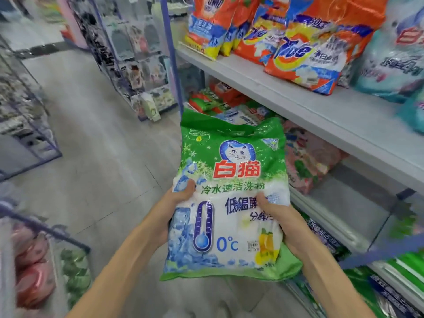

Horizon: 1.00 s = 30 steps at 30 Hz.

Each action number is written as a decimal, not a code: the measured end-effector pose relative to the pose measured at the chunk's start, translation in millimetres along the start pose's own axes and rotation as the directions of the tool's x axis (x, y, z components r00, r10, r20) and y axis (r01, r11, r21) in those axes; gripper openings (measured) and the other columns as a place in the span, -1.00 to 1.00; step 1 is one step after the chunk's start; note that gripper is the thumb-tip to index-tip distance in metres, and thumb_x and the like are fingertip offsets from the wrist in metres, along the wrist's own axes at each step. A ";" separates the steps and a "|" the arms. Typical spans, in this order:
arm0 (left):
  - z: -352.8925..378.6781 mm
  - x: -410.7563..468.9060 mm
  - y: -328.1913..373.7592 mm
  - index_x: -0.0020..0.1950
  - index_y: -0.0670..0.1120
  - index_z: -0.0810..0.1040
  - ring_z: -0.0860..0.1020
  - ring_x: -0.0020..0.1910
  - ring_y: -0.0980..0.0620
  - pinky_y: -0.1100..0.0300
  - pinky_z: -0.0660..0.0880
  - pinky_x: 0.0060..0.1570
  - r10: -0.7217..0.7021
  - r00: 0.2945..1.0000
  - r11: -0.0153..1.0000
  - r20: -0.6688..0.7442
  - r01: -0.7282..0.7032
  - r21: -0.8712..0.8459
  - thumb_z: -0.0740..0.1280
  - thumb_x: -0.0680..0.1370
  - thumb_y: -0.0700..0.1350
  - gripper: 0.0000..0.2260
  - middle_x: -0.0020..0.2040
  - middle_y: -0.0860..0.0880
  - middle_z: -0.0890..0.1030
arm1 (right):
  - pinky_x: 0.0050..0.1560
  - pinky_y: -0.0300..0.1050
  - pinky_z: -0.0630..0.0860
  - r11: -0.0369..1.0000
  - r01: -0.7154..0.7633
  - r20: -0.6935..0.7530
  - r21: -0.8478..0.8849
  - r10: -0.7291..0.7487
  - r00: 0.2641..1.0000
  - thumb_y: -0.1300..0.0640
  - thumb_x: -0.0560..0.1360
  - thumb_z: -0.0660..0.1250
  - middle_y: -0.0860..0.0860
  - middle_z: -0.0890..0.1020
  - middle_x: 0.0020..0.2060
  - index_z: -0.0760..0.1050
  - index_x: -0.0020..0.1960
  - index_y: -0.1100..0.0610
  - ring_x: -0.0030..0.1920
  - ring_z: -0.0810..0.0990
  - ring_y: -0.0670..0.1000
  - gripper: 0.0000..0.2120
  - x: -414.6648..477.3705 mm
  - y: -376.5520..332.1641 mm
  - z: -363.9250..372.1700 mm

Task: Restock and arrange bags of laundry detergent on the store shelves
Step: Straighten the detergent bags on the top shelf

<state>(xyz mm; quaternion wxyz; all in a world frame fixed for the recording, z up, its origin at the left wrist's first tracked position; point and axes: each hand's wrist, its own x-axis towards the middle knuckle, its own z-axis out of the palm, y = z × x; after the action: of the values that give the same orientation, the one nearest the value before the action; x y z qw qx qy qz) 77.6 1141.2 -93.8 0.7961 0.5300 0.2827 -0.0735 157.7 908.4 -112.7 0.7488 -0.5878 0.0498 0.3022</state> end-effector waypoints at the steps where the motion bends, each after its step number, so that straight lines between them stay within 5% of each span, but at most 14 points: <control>1: -6.2 12.0 8.0 0.31 -0.14 0.56 0.73 -0.11 -0.17 -0.07 0.69 -0.11 0.004 1.000 1.000 0.005 -0.004 0.015 0.39 0.47 0.10 -0.51 0.08 -0.22 0.72 | 0.12 0.06 0.62 1.000 -0.007 -0.003 0.018 0.007 1.000 0.02 0.39 0.44 0.12 0.75 0.05 0.60 0.25 0.15 0.04 0.75 0.12 -0.54 11.9 -2.5 6.8; 6: -40.5 75.5 44.4 0.30 -0.15 0.56 0.73 -0.09 -0.17 -0.04 0.68 -0.16 -0.041 0.997 0.998 0.069 0.038 0.043 0.39 0.48 0.07 -0.54 0.09 -0.22 0.72 | 0.20 0.12 0.60 0.998 -0.027 -0.061 0.061 0.031 0.998 -0.01 0.42 0.44 0.15 0.73 0.09 0.59 0.28 0.16 0.11 0.72 0.17 -0.52 71.1 -4.2 39.4; 14: -103.0 208.3 127.8 0.29 -0.17 0.56 0.74 -0.12 -0.15 -0.01 0.68 -0.22 -0.183 0.957 0.968 0.223 0.136 0.213 0.39 0.49 0.05 -0.55 0.07 -0.23 0.72 | -0.33 -0.17 0.64 0.984 0.003 -0.302 0.179 0.052 0.952 0.19 0.56 0.39 0.13 0.77 -0.10 0.61 0.18 0.22 -0.18 0.77 0.05 -0.78 174.2 -1.9 116.9; 23: -126.0 302.0 198.7 0.29 -0.14 0.56 0.73 -0.08 -0.15 -0.01 0.68 -0.17 -0.300 0.876 0.922 0.377 0.165 0.351 0.39 0.53 0.00 -0.62 0.09 -0.21 0.72 | -0.25 -0.13 0.68 0.961 0.106 -0.497 0.254 0.036 0.867 0.17 0.54 0.41 0.06 0.77 -0.13 0.60 0.09 0.10 -0.17 0.76 0.03 -0.87 233.0 -15.6 176.7; 27: -123.2 321.0 205.0 0.28 -0.14 0.56 0.73 -0.06 -0.17 -0.04 0.68 -0.14 -0.325 0.856 0.907 0.401 0.162 0.388 0.41 0.49 0.02 -0.59 0.09 -0.22 0.72 | 0.00 0.00 0.65 0.961 0.126 -0.536 0.244 0.026 0.844 0.08 0.42 0.46 0.07 0.77 -0.03 0.59 0.20 0.09 -0.04 0.76 0.07 -0.65 241.5 -17.3 180.6; 30: -119.6 334.2 202.9 0.29 -0.13 0.55 0.73 -0.07 -0.17 -0.05 0.69 -0.14 -0.345 0.842 0.902 0.415 0.175 0.395 0.41 0.50 -0.01 -0.60 0.08 -0.22 0.72 | -0.01 0.00 0.66 0.958 0.121 -0.555 0.260 0.046 0.831 0.09 0.46 0.45 0.09 0.76 0.01 0.57 0.26 0.10 0.00 0.75 0.09 -0.62 246.7 -15.9 177.7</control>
<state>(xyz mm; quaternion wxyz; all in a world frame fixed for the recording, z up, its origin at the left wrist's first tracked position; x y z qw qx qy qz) 394.8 1394.9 -140.8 0.7187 0.5813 0.1321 -0.3579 316.4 1165.4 -151.2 0.7842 -0.5372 0.2963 0.0931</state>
